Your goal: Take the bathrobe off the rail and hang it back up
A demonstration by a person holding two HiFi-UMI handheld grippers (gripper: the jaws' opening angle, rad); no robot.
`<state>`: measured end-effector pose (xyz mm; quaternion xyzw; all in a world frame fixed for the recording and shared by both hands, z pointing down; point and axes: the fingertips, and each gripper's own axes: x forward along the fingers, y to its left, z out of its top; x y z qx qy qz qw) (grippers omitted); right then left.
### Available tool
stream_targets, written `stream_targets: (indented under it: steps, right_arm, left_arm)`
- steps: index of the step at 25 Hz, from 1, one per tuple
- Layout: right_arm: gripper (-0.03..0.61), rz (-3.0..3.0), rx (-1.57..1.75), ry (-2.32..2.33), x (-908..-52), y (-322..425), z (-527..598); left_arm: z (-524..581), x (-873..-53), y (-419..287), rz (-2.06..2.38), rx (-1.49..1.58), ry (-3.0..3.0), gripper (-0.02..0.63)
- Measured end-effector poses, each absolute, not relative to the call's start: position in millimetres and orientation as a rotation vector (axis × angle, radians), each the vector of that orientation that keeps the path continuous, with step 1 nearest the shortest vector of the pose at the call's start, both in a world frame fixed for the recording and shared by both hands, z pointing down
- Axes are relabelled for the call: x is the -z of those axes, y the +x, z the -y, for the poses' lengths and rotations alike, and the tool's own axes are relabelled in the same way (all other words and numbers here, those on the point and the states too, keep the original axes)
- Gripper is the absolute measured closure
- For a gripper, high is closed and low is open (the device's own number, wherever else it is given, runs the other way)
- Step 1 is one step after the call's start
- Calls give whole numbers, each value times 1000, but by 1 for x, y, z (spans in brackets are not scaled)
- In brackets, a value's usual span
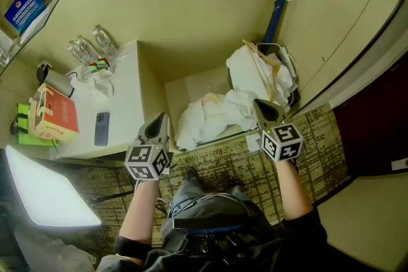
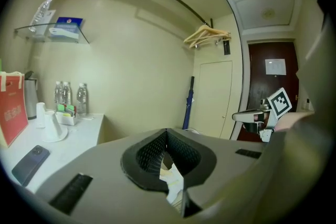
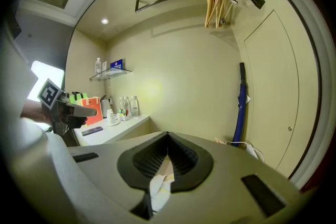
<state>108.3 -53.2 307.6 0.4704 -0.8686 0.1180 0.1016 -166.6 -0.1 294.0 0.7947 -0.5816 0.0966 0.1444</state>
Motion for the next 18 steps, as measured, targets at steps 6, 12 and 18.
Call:
stream_targets:
  steps: [6,12,18]
  right_arm:
    - [557,2554,-379,1397,-315,75,66]
    - [557,2520,-419,1435,-338,32,90]
    - [557,2483,-428,1435,-376,-2,128]
  left_arm:
    - [35,-314,-161,1563,-359,2346,612]
    - [77,-342,-164,1433,-442,2428,547]
    - [111,-398,-152,1264,-638,2513,504]
